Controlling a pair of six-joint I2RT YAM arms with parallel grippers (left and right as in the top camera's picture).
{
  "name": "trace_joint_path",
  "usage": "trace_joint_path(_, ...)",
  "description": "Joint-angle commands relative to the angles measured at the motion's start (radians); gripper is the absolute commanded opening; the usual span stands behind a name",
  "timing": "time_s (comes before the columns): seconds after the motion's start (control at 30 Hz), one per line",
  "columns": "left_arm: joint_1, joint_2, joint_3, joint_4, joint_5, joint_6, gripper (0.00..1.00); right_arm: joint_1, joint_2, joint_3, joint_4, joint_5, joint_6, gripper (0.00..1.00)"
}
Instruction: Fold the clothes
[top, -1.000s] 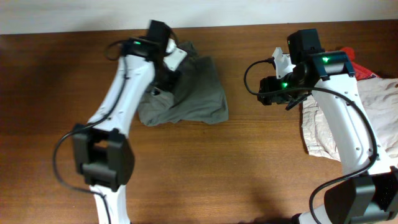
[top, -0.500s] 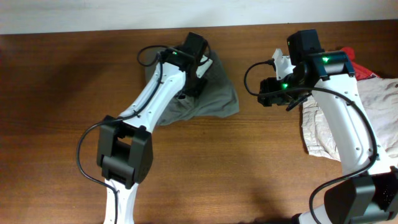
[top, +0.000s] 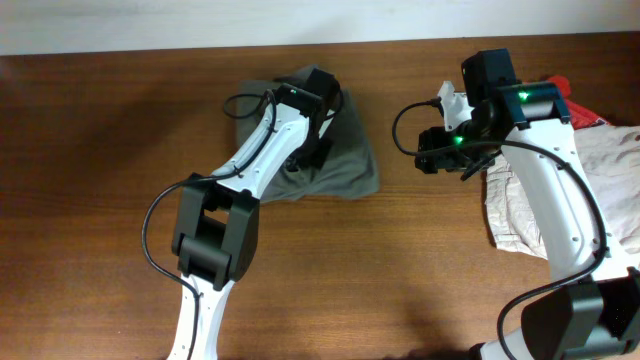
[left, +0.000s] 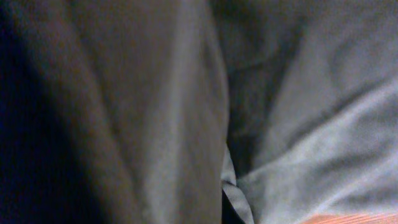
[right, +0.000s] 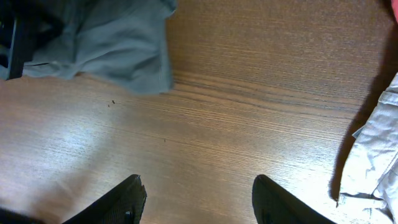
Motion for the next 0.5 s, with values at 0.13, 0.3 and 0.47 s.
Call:
trace_joint_path(0.13,0.042,0.039,-0.017,-0.149,-0.154,-0.001,0.00,0.002,0.000,0.000,-0.004,-0.009,0.011,0.61)
trace_joint_path(0.3,0.085,0.024,0.003,-0.241,-0.159,-0.002,0.00,0.002,0.000,0.000,-0.007,-0.009,0.010,0.61)
trace_joint_path(0.47,0.087,-0.036,0.153,-0.309,-0.161,-0.002,0.00,0.002,0.000,0.000,-0.006,-0.009,0.010,0.61)
